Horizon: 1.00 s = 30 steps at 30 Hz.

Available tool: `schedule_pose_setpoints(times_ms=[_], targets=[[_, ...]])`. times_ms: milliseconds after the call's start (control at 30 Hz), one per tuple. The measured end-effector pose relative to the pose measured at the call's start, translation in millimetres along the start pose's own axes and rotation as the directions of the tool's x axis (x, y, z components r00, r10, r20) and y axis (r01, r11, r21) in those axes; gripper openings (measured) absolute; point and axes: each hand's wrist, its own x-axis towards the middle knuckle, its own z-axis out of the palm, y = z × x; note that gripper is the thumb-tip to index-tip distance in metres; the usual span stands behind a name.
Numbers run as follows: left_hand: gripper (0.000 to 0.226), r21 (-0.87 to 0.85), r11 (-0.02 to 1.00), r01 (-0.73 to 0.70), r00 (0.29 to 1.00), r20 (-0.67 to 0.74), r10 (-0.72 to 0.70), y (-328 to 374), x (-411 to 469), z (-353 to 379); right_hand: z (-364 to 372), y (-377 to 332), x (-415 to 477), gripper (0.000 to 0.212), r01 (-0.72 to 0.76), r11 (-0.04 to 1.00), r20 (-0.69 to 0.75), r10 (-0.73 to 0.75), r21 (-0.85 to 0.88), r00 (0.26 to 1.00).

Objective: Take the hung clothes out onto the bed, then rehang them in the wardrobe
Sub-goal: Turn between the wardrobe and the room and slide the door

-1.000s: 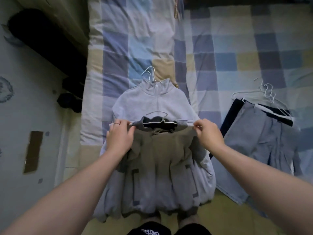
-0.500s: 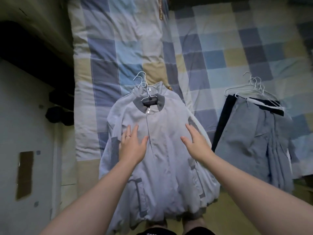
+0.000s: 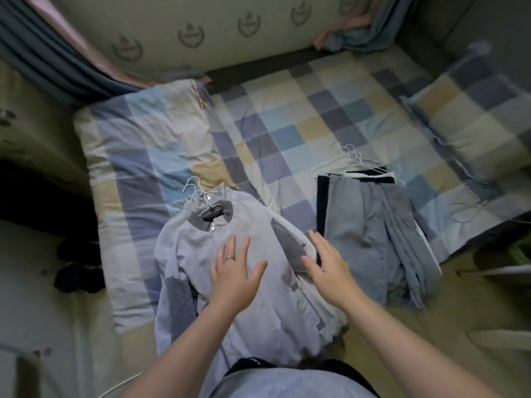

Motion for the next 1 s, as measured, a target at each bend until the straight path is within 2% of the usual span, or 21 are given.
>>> schedule_pose_setpoints(times_ms=[233, 500, 633, 767, 900, 1000], targets=[[0.068, 0.095, 0.948, -0.305, 0.951, 0.083, 0.297, 127.6, -21.1, 45.6, -93.1, 80.0, -75.7, 0.06, -0.08, 0.997, -0.206, 0.074, -0.021, 0.976], [0.072, 0.247, 0.766, -0.594, 0.804, 0.197, 0.561, 314.8, -78.9, 167.5, -214.8, 241.2, -190.4, 0.061, -0.223, 0.975, -0.399, 0.198, -0.017, 0.895], [0.071, 0.245, 0.624, -0.742, 0.67, 0.299, 0.679, 404.9, -115.1, 237.5, -268.3, 314.6, -258.3, 0.062, -0.331, 0.943, -0.505, 0.285, -0.002, 0.814], [0.075, 0.234, 0.448, -0.863, 0.505, 0.417, 0.755, 486.0, -160.2, 298.1, -299.5, 374.5, -329.7, 0.063, -0.465, 0.883, -0.606, 0.406, 0.068, 0.684], [0.076, 0.174, 0.229, -0.958, 0.286, 0.514, 0.809, 554.5, -202.3, 355.7, -313.2, 422.6, -395.7, 0.063, -0.58, 0.798, -0.652, 0.53, 0.166, 0.543], [0.077, 0.072, 0.047, -0.996, 0.08, 0.583, 0.809, 603.1, -237.6, 397.8, -317.8, 451.5, -439.0, 0.063, -0.65, 0.708, -0.669, 0.628, 0.278, 0.398]])
